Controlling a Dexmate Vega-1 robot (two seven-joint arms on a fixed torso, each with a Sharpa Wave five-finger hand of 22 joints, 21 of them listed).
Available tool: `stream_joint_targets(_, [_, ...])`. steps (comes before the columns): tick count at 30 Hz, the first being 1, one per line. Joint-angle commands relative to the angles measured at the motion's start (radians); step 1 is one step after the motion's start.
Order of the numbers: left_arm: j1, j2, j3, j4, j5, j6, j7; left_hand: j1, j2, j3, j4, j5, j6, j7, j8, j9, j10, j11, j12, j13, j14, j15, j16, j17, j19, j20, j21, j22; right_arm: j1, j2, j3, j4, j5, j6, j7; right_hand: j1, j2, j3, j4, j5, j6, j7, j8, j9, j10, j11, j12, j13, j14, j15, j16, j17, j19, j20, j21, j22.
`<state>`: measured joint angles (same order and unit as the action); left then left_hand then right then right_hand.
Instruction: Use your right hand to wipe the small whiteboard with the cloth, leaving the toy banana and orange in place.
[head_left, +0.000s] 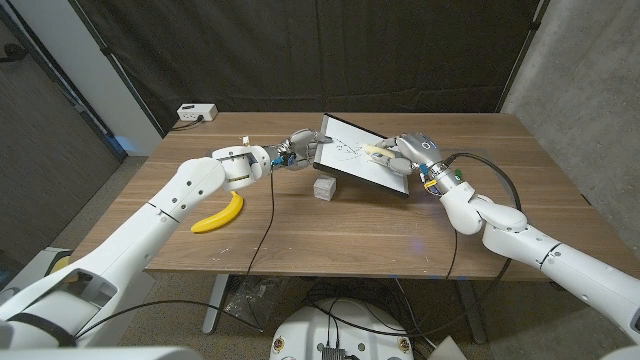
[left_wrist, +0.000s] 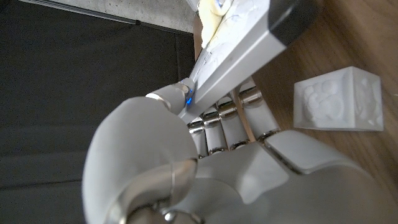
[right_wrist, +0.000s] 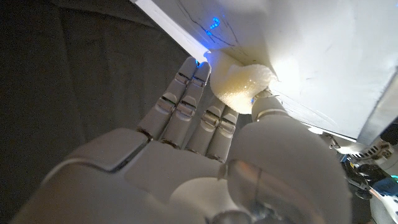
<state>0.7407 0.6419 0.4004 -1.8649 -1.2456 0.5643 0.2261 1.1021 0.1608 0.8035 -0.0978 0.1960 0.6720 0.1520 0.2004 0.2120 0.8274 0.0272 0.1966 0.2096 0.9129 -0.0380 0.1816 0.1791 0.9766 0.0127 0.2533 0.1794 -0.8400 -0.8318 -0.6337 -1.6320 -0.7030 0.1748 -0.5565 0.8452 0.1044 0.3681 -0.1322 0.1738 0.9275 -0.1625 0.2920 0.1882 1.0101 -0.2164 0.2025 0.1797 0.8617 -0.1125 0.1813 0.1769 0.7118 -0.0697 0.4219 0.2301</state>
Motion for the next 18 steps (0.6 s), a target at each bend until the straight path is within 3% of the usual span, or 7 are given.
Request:
stream_joint_targets(1, [0.002, -0.006, 0.007, -0.005, 0.0, -0.002, 0.004, 0.0, 0.008, 0.028, 0.017, 0.005, 0.032, 0.03, 0.004, 0.002, 0.01, -0.01, 0.005, 0.001, 0.011, -0.002, 0.009, 0.006, 0.005, 0.001, 0.007, 0.004, 0.012, 0.03, -0.018, -0.013, -0.017, 0.082, -0.007, 0.004, 0.011, 0.001, 0.001, 0.005, 0.067, -0.062, 0.002, 0.004, 0.007, -0.004, 0.003, 0.003, 0.01, -0.075, 0.005, 0.003, -0.005, -0.044, 0.004, 0.002])
stream_joint_targets(18, [-0.001, -0.01, 0.016, 0.004, -0.005, 0.005, -0.01, -0.004, 0.008, 0.03, 0.017, 0.004, 0.033, 0.029, 0.004, 0.002, 0.012, -0.012, 0.005, 0.001, 0.013, -0.003, 0.009, 0.006, 0.004, 0.001, 0.007, 0.004, 0.055, 0.072, -0.033, 0.006, -0.088, 0.103, -0.025, 0.004, 0.01, 0.001, 0.0, 0.005, 0.07, -0.063, 0.0, 0.004, 0.006, -0.004, 0.002, 0.004, 0.01, -0.076, 0.004, 0.003, -0.008, -0.044, 0.006, 0.002])
